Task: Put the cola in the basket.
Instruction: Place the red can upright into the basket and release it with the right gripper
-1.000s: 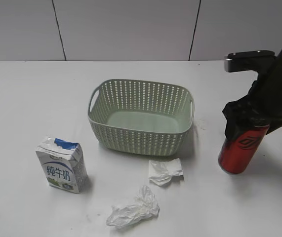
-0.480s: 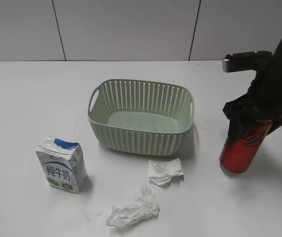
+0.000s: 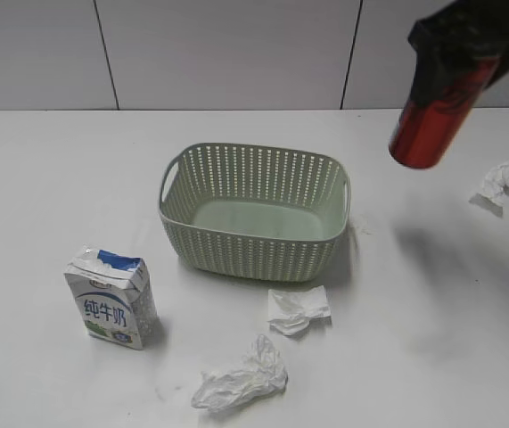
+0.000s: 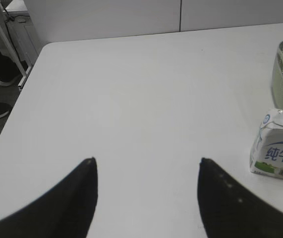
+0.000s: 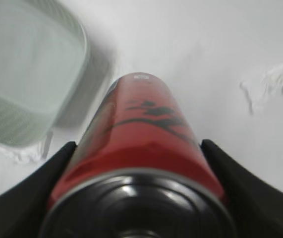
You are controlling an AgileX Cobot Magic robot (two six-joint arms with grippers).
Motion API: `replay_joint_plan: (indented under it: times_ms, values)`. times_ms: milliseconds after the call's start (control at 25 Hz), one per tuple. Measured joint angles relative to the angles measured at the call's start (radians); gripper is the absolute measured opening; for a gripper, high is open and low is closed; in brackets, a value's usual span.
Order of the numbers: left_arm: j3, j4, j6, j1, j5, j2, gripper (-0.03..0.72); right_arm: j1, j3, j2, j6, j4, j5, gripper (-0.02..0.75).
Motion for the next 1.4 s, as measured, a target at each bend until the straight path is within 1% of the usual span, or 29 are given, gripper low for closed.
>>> replay_joint_plan:
  times_ms: [120,240,360,520,600,720,800,1000,1240,1400]
  values:
    - [0.0,0.0,0.0,0.0,0.0,0.0,0.486,0.035,-0.147,0.052,-0.002,-0.012,0.003,0.521]
    - [0.0,0.0,0.0,0.0,0.0,0.0,0.486,0.1,-0.275,0.114,-0.002,-0.014,0.006,0.521]
    - [0.0,0.0,0.0,0.0,0.0,0.0,0.486,0.181,-0.369,0.188,-0.004,-0.013,0.008,0.521]
    - [0.0,0.0,0.0,0.0,0.0,0.0,0.486,0.274,-0.436,0.292,-0.005,-0.013,0.008,0.521]
    - [0.0,0.0,0.0,0.0,0.0,0.0,0.486,0.317,-0.444,0.336,-0.007,-0.013,0.008,0.521]
    - [0.0,0.0,0.0,0.0,0.0,0.0,0.486,0.359,-0.445,0.407,-0.008,-0.019,0.009,0.521]
    - [0.0,0.0,0.0,0.0,0.0,0.0,0.486,0.373,-0.445,0.45,-0.009,-0.023,0.009,0.521]
    - [0.0,0.0,0.0,0.0,0.0,0.0,0.486,0.376,-0.445,0.535,-0.011,-0.033,0.008,0.521]
    - [0.0,0.0,0.0,0.0,0.0,0.0,0.486,0.375,-0.447,0.568,-0.011,-0.037,0.008,0.521]
    - [0.0,0.0,0.0,0.0,0.0,0.0,0.486,0.375,-0.449,0.569,-0.015,-0.02,0.007,0.521]
